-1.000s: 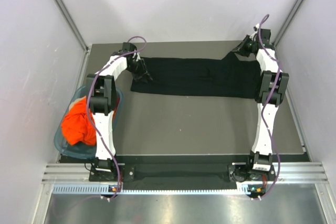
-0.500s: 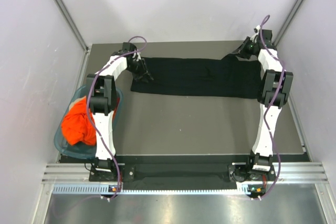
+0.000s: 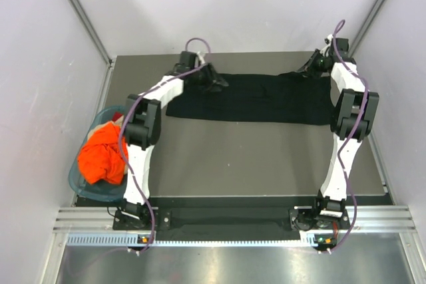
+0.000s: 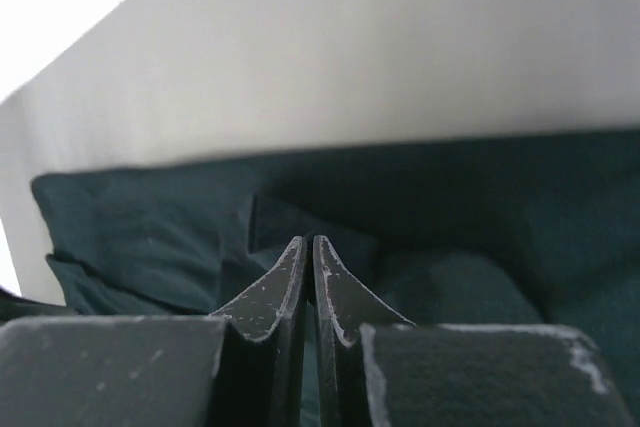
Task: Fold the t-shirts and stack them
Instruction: Fold the tshirt
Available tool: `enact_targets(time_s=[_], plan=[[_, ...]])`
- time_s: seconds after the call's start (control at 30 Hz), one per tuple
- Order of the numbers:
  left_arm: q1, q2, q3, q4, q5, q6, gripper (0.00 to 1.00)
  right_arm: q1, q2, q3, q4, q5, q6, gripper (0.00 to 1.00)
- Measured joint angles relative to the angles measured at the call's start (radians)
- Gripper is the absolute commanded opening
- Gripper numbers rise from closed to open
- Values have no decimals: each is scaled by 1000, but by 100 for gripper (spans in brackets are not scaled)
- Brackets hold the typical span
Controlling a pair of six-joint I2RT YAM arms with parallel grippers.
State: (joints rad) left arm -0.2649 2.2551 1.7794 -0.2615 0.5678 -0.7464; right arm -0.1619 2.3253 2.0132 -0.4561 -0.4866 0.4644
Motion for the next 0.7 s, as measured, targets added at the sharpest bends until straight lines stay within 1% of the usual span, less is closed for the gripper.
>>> enact_targets(time_s=[0.07,0.17,0.23,0.3,0.37,0.43,0.57,0.7], plan=[[-61,18,34,83,-15,-57,48,0,-10,-29,-2,7,-5,6],[-150,79,109,218,-78,-157,46,0,-11,-44,-1,24,-13,6],[-197,129,167,268,-129,-211,46,-1,-11,-45,3,34,-19,6],[-232,194,251,275,-193,-261,47,-3,-13,-45,8,42,-19,6],[-253,251,318,287,-239,-309,47,-6,-15,-50,21,46,-19,6],[-269,299,354,301,-286,-364,47,-11,-21,-64,40,48,-18,6],[-279,375,386,325,-348,-441,45,-21,-48,-129,95,44,-8,5],[-279,430,386,380,-364,-492,41,-34,-60,-172,142,29,6,5]])
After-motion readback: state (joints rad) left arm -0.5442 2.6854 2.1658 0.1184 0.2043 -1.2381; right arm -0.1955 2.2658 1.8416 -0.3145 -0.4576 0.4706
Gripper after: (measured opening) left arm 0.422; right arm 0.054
